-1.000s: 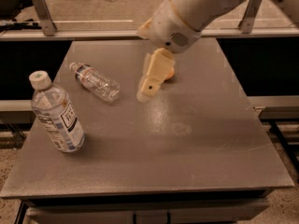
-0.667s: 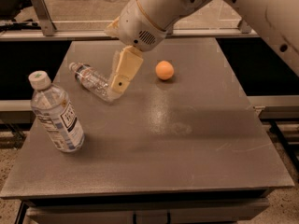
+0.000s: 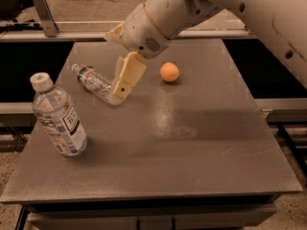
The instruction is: Pick blue plastic bottle
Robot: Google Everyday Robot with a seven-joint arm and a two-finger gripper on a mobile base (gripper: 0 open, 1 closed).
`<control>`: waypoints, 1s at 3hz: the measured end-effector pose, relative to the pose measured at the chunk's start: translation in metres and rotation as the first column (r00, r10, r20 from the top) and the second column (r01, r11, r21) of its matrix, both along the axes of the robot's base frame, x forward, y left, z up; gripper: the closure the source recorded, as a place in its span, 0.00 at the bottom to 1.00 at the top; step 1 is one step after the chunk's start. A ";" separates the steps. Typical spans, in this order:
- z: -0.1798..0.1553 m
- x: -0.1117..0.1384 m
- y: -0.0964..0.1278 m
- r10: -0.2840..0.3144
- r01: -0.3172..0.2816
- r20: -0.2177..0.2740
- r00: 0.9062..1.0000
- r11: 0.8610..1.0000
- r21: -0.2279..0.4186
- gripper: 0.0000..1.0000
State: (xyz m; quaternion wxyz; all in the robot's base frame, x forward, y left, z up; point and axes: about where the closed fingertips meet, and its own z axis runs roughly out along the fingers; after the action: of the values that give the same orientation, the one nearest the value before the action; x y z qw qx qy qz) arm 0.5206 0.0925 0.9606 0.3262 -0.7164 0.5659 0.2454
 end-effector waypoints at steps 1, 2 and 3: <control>-0.020 -0.017 0.027 0.128 -0.112 -0.073 0.989 0.975 0.192 0.00; -0.029 -0.040 0.049 0.251 -0.199 -0.119 0.961 0.921 0.336 0.00; -0.029 -0.057 0.060 0.325 -0.244 -0.139 0.935 0.877 0.415 0.00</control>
Offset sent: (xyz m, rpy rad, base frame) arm -0.0634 0.0653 -0.0378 0.4877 0.2498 0.3496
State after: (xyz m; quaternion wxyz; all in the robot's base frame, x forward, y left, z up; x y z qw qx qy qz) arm 0.4637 0.1529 0.9316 0.3627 -0.6834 0.4238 0.4710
